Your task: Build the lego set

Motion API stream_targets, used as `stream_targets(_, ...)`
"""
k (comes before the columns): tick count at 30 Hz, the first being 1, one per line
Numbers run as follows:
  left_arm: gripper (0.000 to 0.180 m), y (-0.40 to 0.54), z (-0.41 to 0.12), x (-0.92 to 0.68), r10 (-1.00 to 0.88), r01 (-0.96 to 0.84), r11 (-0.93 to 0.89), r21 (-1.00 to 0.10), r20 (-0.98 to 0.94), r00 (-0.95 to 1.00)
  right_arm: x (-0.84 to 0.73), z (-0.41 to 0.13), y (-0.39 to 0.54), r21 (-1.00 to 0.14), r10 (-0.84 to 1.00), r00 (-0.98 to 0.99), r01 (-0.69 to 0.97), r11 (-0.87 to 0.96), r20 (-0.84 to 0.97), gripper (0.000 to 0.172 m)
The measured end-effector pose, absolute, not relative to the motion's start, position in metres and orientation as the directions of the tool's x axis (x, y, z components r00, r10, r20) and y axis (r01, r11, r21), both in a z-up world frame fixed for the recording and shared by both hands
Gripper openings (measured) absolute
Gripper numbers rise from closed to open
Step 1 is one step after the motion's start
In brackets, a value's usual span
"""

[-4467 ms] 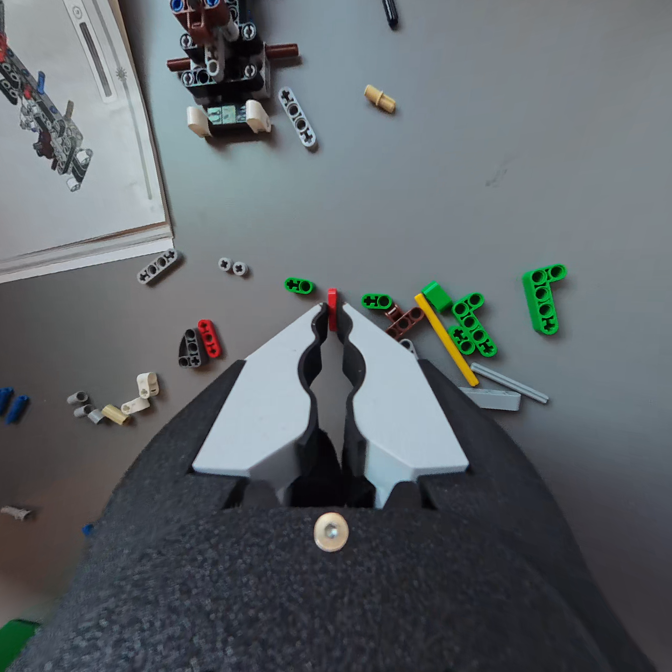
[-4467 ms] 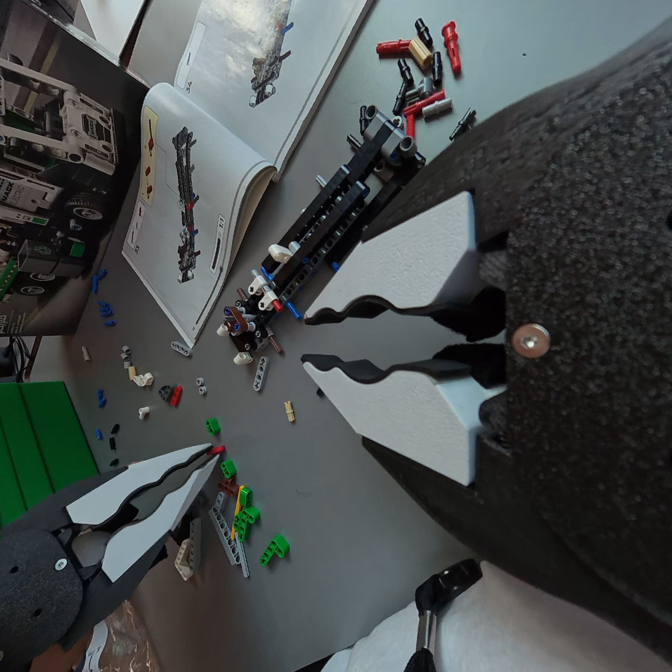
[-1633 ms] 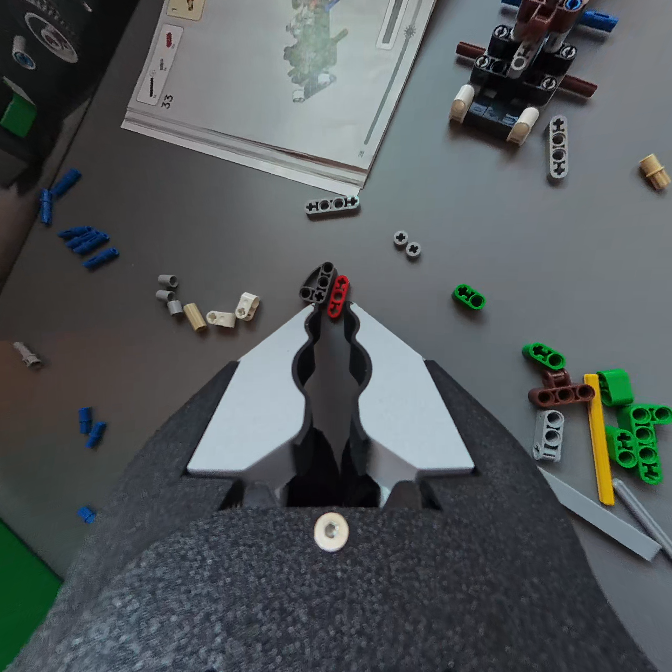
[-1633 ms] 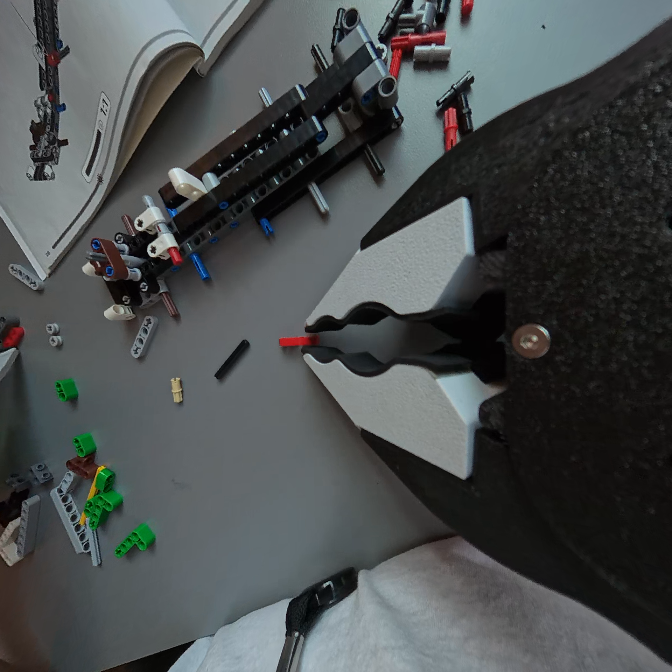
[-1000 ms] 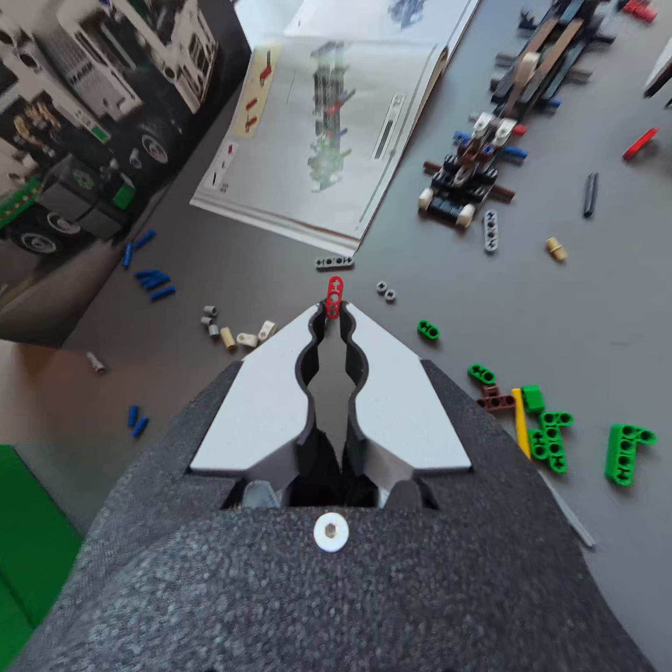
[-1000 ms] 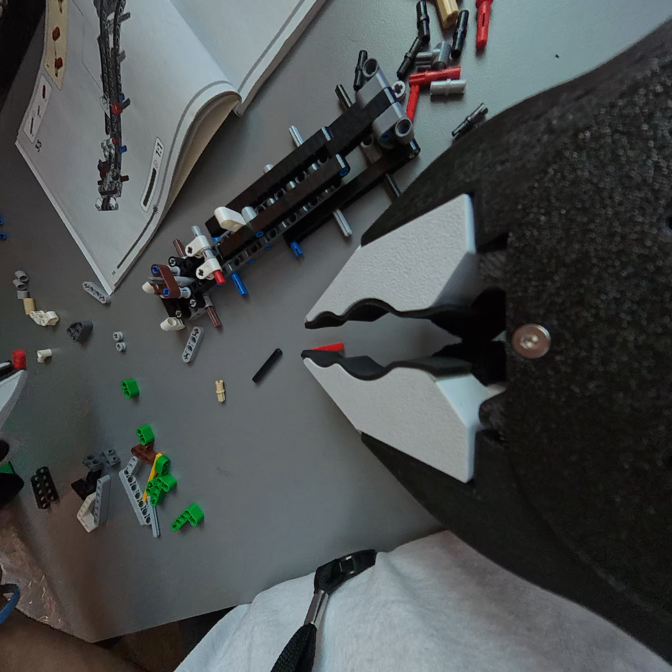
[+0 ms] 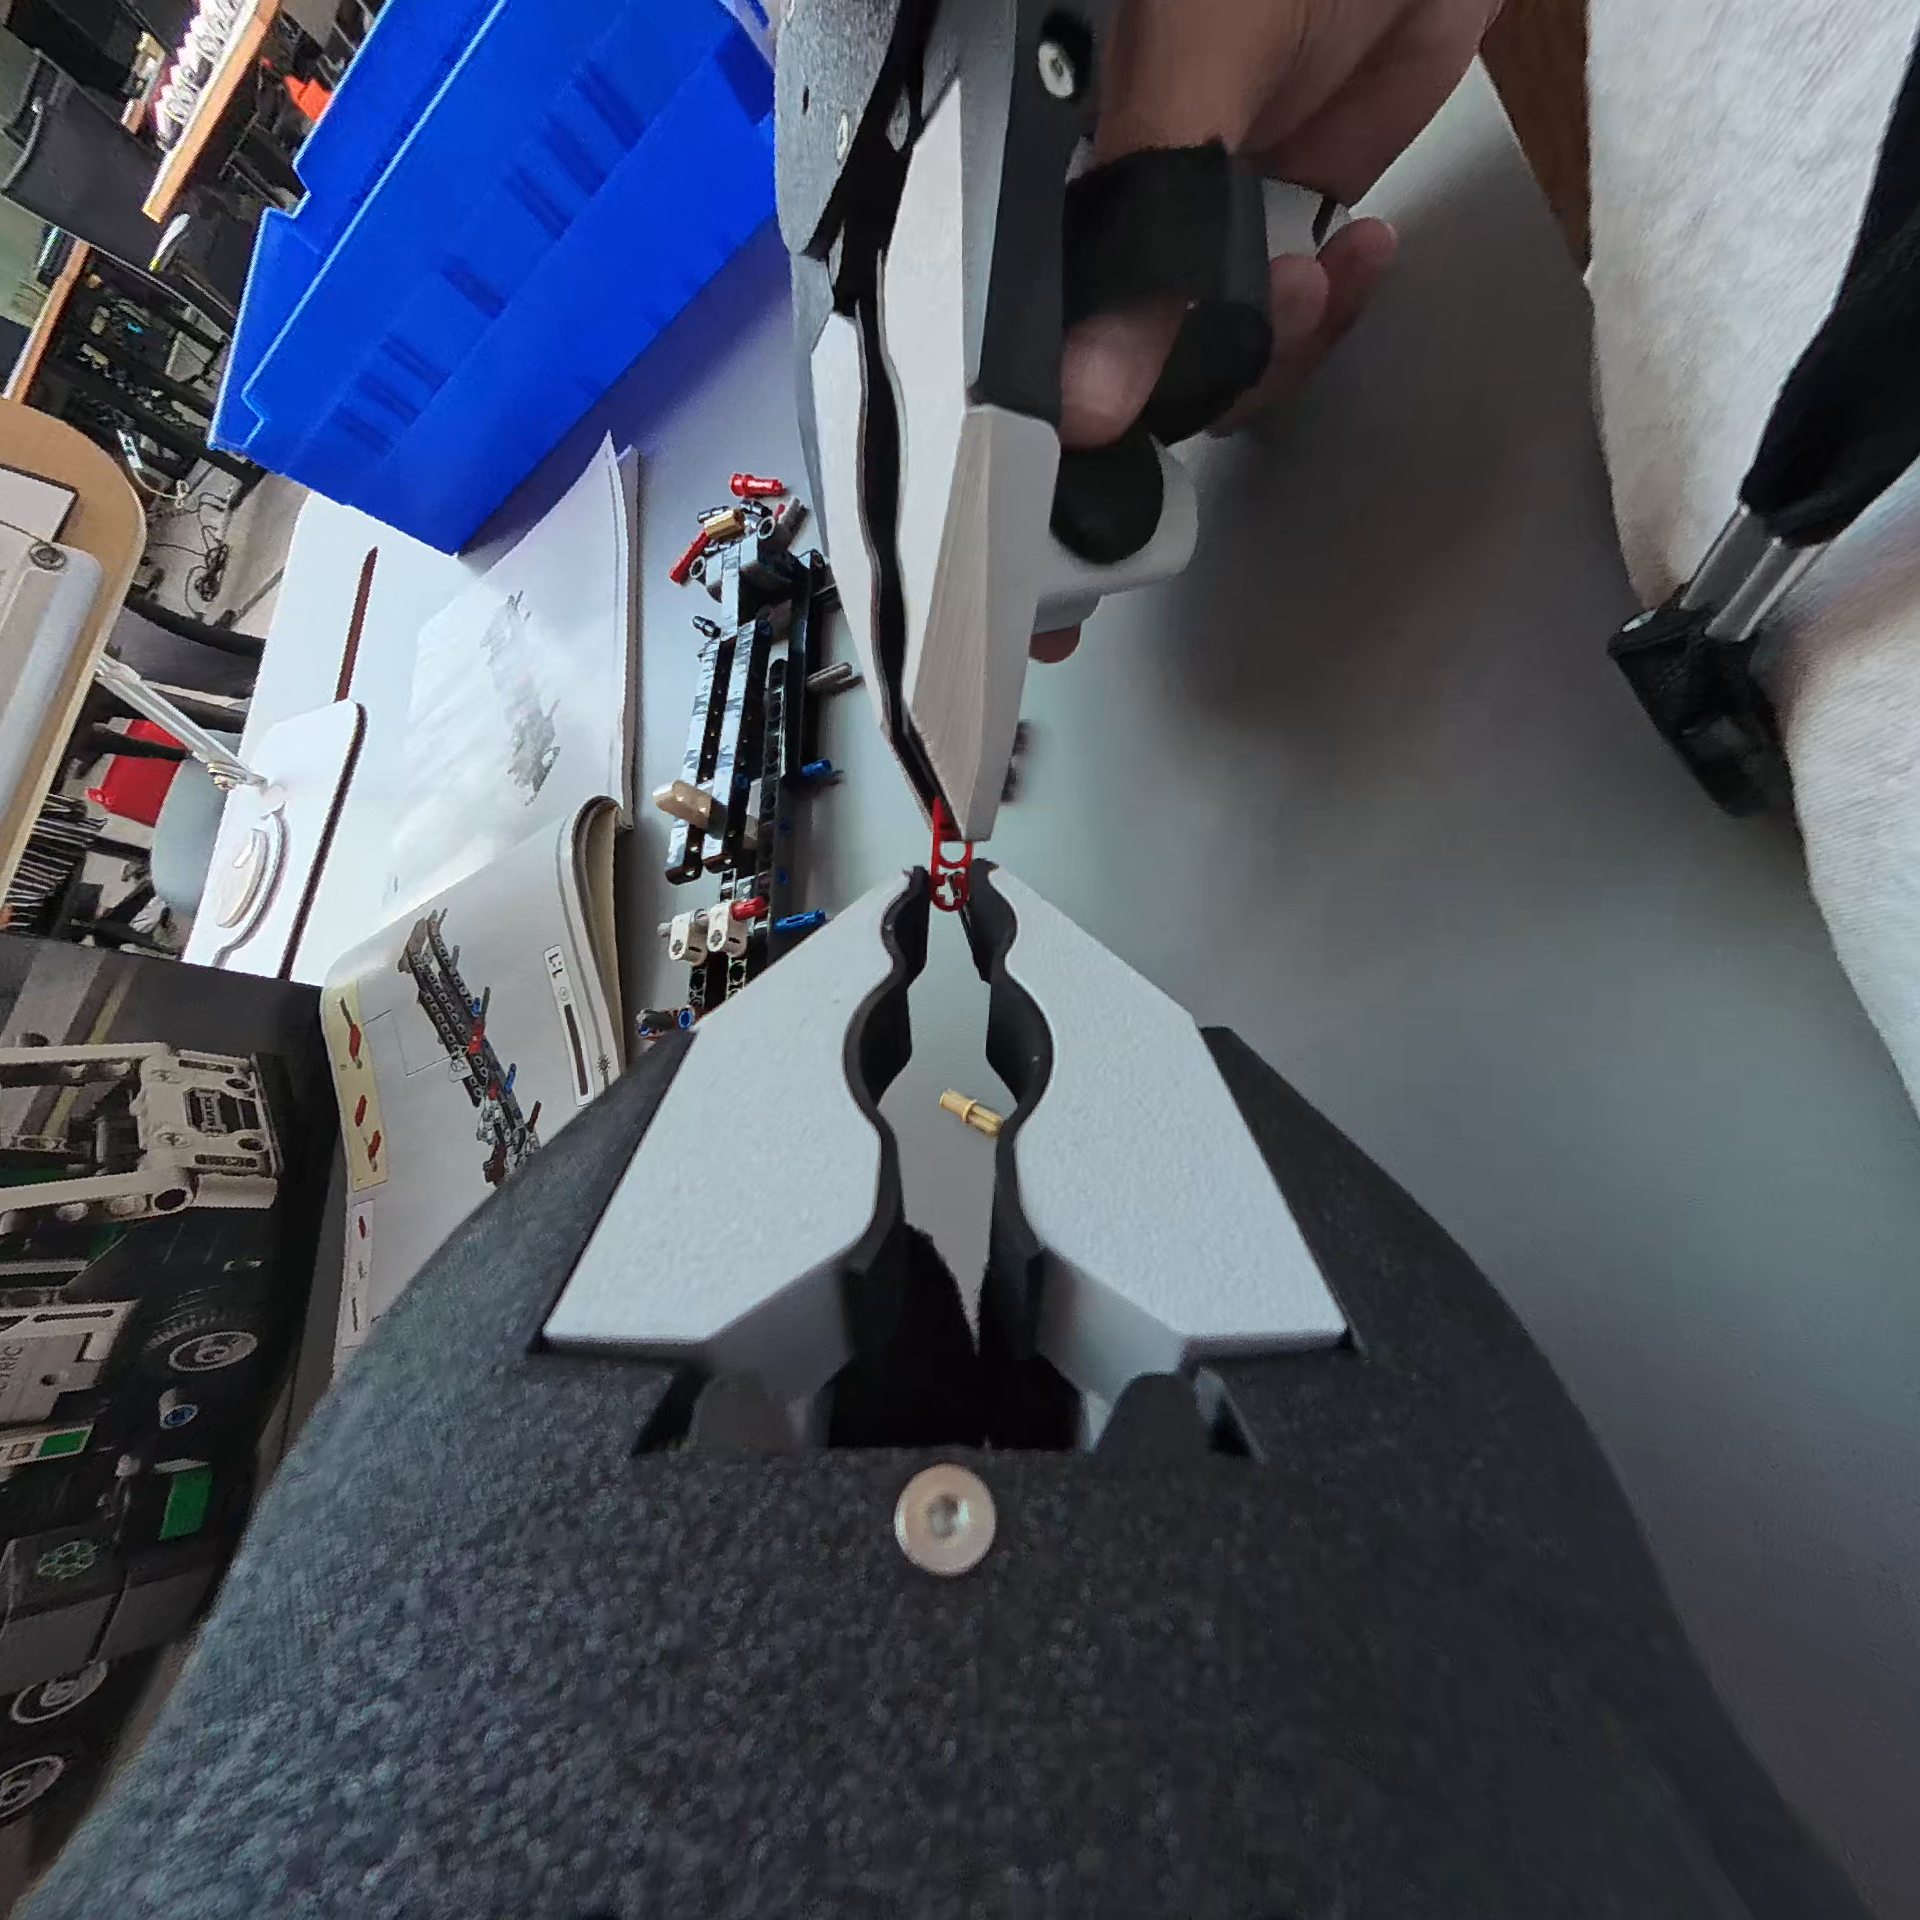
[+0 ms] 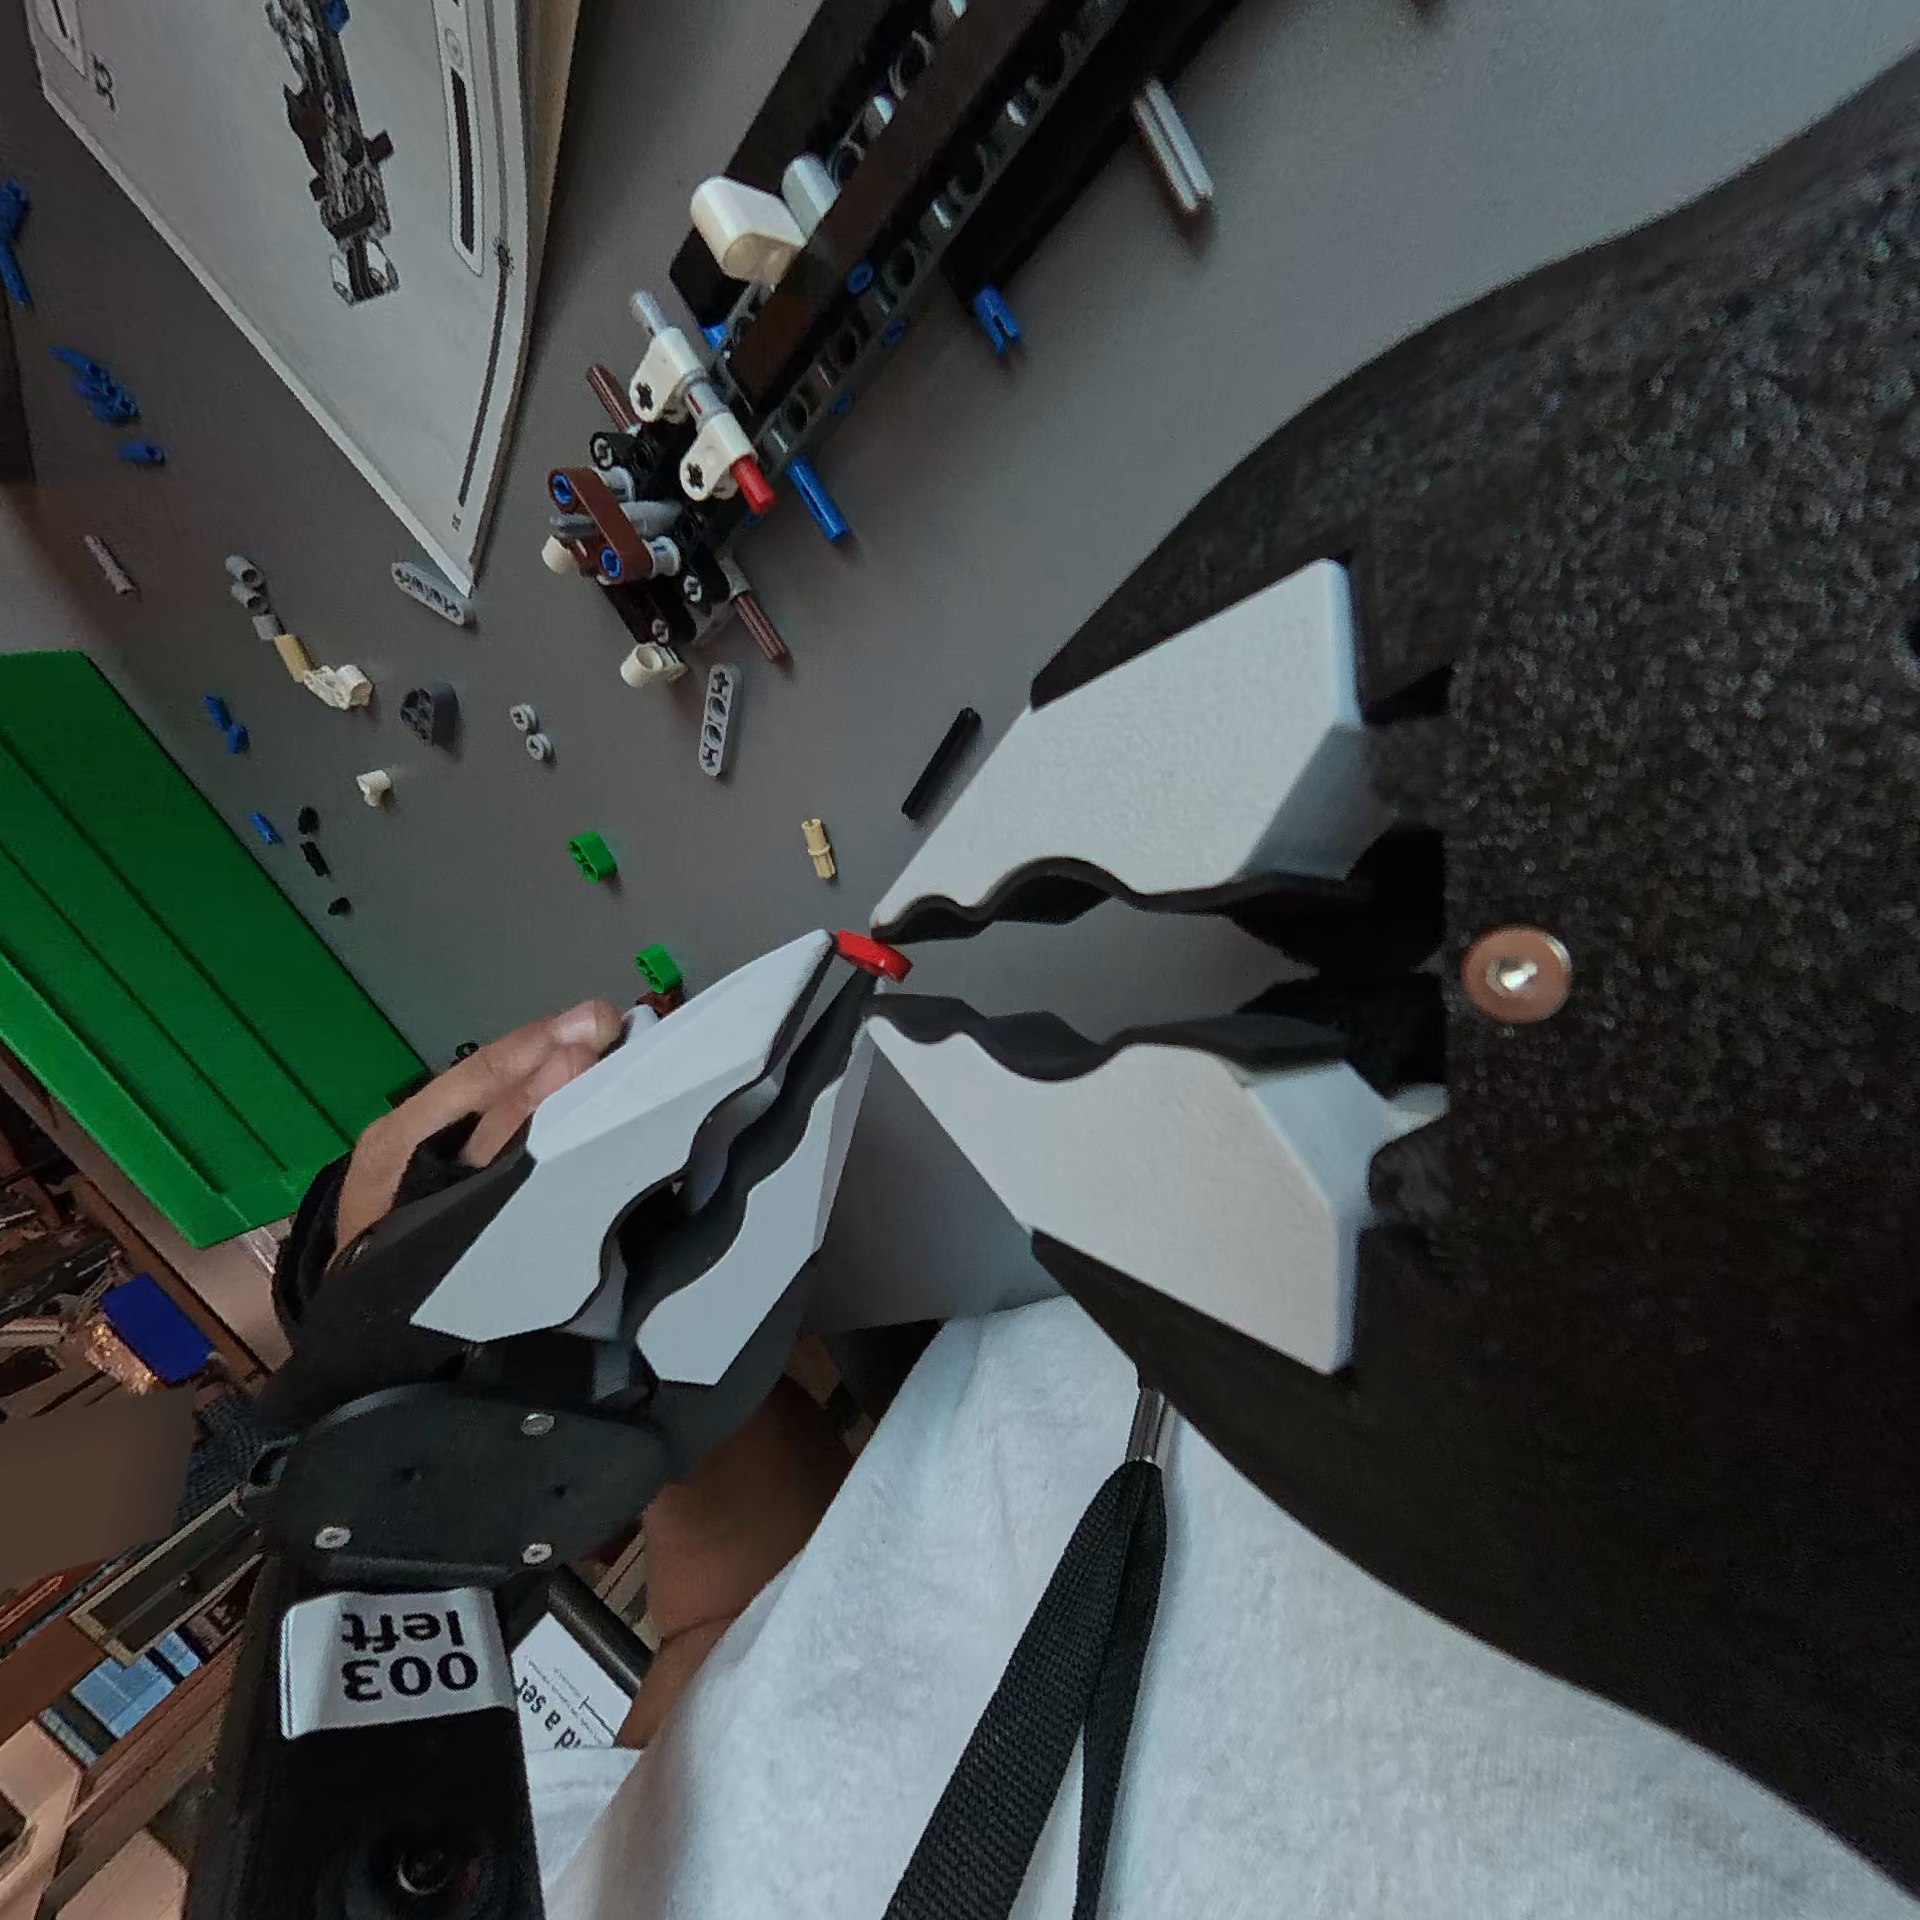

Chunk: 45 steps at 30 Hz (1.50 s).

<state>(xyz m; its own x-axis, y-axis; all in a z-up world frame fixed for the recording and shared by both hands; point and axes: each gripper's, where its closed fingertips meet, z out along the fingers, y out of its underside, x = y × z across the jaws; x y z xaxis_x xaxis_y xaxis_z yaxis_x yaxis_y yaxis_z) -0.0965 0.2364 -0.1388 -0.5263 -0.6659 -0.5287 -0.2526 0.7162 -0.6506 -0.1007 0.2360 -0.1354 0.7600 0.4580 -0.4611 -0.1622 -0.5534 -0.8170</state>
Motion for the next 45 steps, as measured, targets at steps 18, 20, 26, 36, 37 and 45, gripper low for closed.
stream_targets(18,0.021,0.279,-0.168,-0.113,-0.982,-0.665,0.166,-0.728,-0.059,-0.180,-0.096,-0.181,0.231,-0.753,0.438,0.894,0.353,-0.556,0.096,0.003)
stream_targets(20,0.021,0.278,-0.170,-0.113,-0.985,-0.668,0.147,-0.730,-0.046,-0.166,-0.096,-0.181,0.232,-0.751,0.436,0.895,0.350,-0.560,0.091,0.003)
stream_targets(26,0.018,0.284,-0.179,-0.117,-0.986,-0.698,0.163,-0.697,-0.088,-0.142,-0.095,-0.185,0.231,-0.747,0.430,0.901,0.327,-0.579,0.061,0.003)
stream_targets(36,0.000,0.282,-0.186,-0.116,-0.983,-0.715,0.184,-0.675,-0.111,-0.148,-0.096,-0.184,0.231,-0.750,0.439,0.898,0.311,-0.584,0.031,0.012)
stream_targets(37,0.000,0.283,-0.186,-0.116,-0.981,-0.714,0.191,-0.673,-0.122,-0.147,-0.096,-0.184,0.231,-0.751,0.441,0.897,0.311,-0.582,0.031,0.012)
stream_targets(45,0.000,0.288,-0.183,-0.118,-0.976,-0.710,0.217,-0.670,-0.154,-0.152,-0.086,-0.170,0.234,-0.790,0.429,0.902,0.293,-0.539,0.042,0.012)
